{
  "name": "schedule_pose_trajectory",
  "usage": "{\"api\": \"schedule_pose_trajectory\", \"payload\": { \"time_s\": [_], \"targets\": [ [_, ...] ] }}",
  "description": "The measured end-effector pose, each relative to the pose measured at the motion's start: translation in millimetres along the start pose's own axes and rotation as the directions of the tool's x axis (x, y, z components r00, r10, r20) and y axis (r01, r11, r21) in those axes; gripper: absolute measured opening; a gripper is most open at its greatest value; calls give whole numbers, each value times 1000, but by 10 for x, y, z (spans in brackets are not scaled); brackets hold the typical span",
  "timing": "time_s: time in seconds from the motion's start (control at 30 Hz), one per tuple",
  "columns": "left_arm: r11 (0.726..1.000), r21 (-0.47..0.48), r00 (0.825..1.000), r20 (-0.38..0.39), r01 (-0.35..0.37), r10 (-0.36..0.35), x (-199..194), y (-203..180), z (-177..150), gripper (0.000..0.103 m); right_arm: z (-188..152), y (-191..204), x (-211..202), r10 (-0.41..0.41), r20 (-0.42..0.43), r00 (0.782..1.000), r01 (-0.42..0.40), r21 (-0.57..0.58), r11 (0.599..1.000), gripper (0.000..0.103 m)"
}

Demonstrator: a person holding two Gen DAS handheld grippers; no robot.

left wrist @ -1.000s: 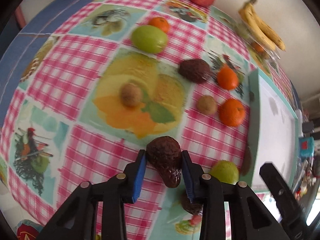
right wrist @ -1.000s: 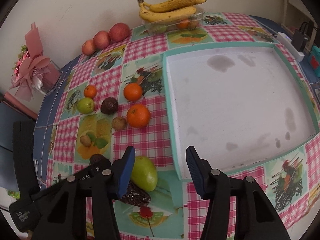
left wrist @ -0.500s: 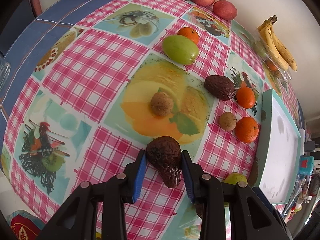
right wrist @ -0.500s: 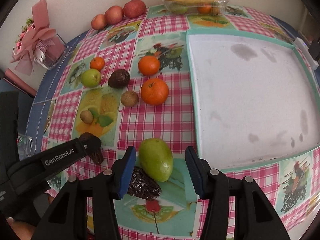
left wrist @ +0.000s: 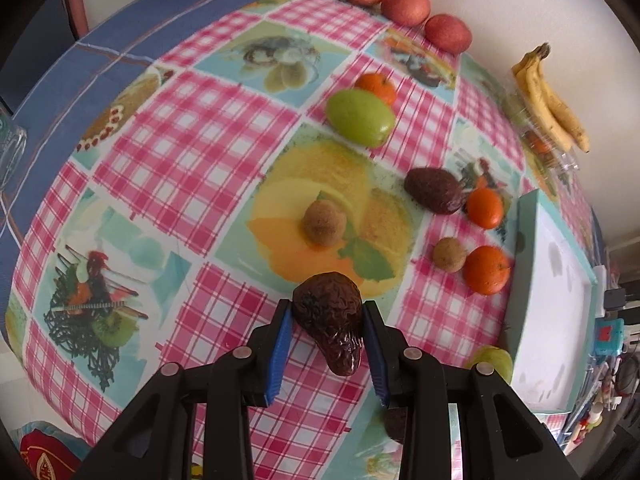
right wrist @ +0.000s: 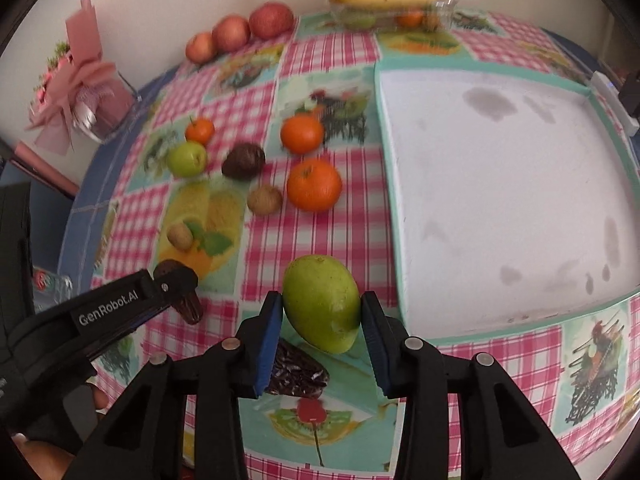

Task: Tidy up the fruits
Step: 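Grasp the green pear with the right tool while the left tool grasps the brown avocado, then lower the green pear into the white tray with the right tool while the left tool releases the avocado there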

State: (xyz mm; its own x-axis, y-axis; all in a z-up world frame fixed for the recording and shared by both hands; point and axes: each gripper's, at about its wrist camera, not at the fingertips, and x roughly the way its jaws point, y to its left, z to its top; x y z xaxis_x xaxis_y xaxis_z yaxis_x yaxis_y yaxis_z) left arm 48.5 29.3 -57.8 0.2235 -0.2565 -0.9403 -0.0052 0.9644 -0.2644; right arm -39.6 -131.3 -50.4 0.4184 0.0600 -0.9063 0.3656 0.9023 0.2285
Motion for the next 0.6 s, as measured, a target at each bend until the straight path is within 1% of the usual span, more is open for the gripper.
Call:
{"api": "schedule_pose_trajectory", "payload": {
  "time_s": [0.17, 0.27, 0.33, 0.4, 0.5, 0.6],
  "targets": [
    [999, 15, 998, 60, 32, -33, -177, -22, 36, 37, 77, -82, -220, -25, 88, 996, 22, 40, 999, 42],
    [998, 41, 996, 81, 41, -45, -245, -87, 50, 37, 120, -204, -341, -80, 138, 987, 69, 86, 994, 42],
    [996, 57, 995, 75, 68, -72, -265, -145, 47, 37, 140, -342, -417, -127, 163, 978, 107, 130, 986, 42],
    [993, 91, 994, 71, 80, -87, -274, -252, 14, 37, 167, -497, -467, -201, 172, 964, 170, 178, 969, 42],
    [984, 155, 993, 69, 83, -95, -273, -442, -17, 37, 197, -734, -505, -286, 160, 945, 240, 256, 936, 42],
    [969, 222, 991, 57, 104, -120, -270, -669, -77, 37, 202, -996, -529, -317, 143, 938, 258, 324, 910, 42]
  ]
}}
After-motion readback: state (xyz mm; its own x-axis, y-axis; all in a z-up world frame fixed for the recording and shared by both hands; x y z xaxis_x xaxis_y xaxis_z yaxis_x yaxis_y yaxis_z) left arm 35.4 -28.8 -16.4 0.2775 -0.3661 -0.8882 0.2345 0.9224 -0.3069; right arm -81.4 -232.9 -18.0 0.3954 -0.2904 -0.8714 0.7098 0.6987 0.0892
